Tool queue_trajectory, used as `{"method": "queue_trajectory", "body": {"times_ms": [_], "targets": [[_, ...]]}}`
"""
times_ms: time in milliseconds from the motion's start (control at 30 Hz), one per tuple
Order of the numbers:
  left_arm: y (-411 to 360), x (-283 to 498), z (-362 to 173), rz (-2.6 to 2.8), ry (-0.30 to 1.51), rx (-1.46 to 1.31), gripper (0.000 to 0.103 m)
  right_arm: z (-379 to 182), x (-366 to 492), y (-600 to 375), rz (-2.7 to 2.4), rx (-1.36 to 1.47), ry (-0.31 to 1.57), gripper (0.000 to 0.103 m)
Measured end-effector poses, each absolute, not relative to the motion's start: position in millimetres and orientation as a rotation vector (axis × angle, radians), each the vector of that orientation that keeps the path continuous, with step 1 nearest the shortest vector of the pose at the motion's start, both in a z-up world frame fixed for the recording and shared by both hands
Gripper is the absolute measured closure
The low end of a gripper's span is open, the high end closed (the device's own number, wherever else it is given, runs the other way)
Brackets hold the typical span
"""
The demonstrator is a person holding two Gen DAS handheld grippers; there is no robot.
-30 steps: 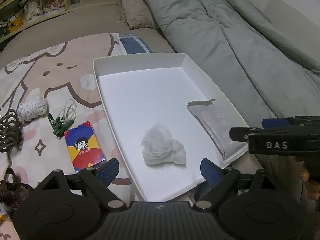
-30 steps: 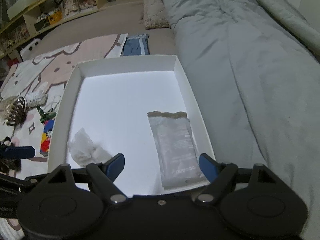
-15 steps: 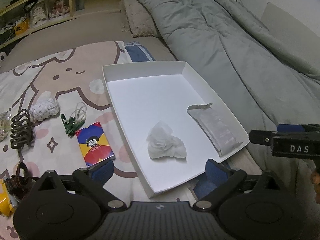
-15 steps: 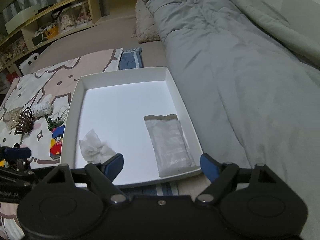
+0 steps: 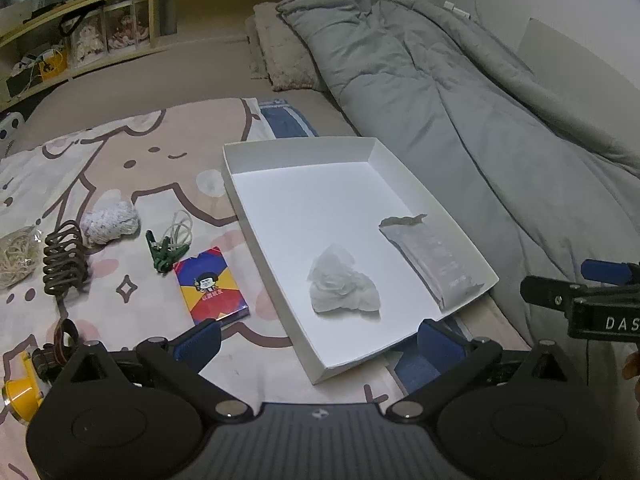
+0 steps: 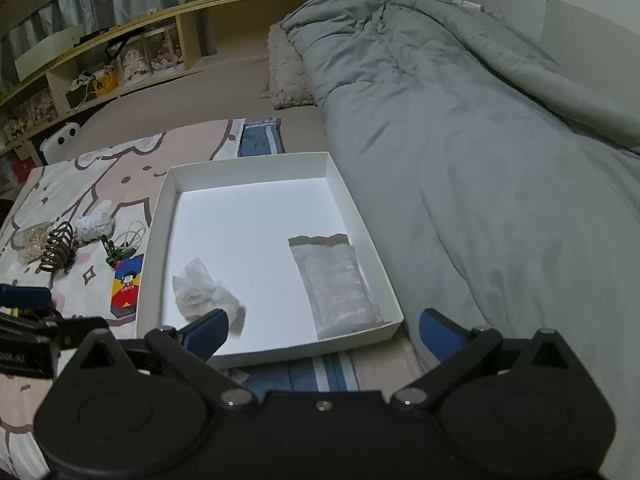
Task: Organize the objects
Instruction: 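Move both grippers back toward the remaining objects on the sheet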
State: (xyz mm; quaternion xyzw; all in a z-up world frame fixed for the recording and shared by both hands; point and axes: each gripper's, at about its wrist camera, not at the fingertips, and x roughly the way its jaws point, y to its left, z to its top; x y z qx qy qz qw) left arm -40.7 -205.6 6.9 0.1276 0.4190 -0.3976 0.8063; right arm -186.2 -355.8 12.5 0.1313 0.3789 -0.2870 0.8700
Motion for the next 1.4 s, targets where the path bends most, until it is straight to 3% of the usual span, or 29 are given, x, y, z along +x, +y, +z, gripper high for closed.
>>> {"method": "queue_trajectory", "body": {"times_ms": [767,1400], "targets": [[-171.9,-30.9,12.6,-0.79,0.823,0.265,0.0,22.6,-188.0,-325.8,-0.616,0.269,0.773,0.0],[-88.8,31.6,24.3,-0.649,0.771,0.232,0.0,17.5,-103.6,-282.0,-0.492,0.246,0.753,0.0]]}}
